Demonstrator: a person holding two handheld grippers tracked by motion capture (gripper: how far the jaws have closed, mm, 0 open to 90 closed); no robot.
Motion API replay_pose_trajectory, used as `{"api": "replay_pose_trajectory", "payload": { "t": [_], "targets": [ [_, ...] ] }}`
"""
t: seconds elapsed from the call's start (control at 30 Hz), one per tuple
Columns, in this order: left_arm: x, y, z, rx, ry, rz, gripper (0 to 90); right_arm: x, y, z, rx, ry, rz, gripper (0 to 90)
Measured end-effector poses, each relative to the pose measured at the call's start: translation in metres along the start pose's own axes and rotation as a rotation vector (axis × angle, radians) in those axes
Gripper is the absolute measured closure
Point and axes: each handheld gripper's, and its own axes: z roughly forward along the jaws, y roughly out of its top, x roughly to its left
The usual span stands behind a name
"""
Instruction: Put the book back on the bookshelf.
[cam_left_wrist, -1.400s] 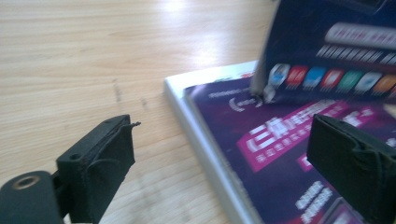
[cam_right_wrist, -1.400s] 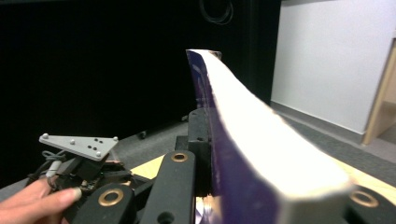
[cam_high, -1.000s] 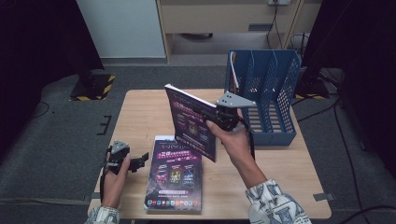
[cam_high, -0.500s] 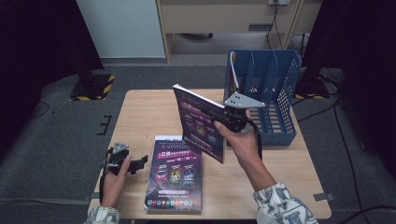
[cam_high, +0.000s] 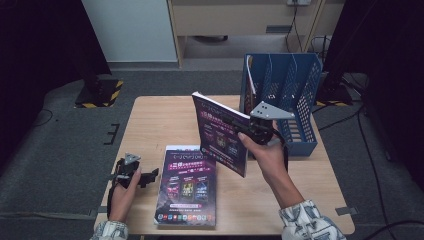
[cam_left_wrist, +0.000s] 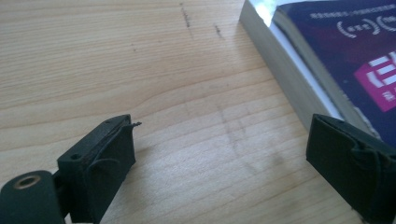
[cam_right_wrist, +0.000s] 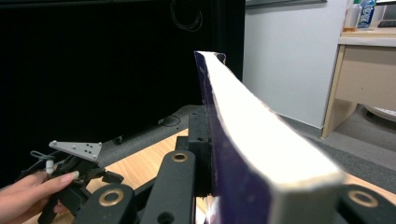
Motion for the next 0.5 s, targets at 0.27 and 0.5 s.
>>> {"api": "replay_pose_trajectory", "payload": {
  "t": [0.27, 0.5],
  "targets": [
    [0.003, -0.002, 0.002, 0.017, 0.019, 0.008, 7.0, -0.004, -0.004, -0.014, -0.009, -0.004, 0.014, 82.6],
    [0.002, -0.003, 0.003, 0.018, 0.025, 0.021, 6.1, -0.006, -0.007, -0.030, -0.011, -0.008, 0.010, 82.6]
  ]
}}
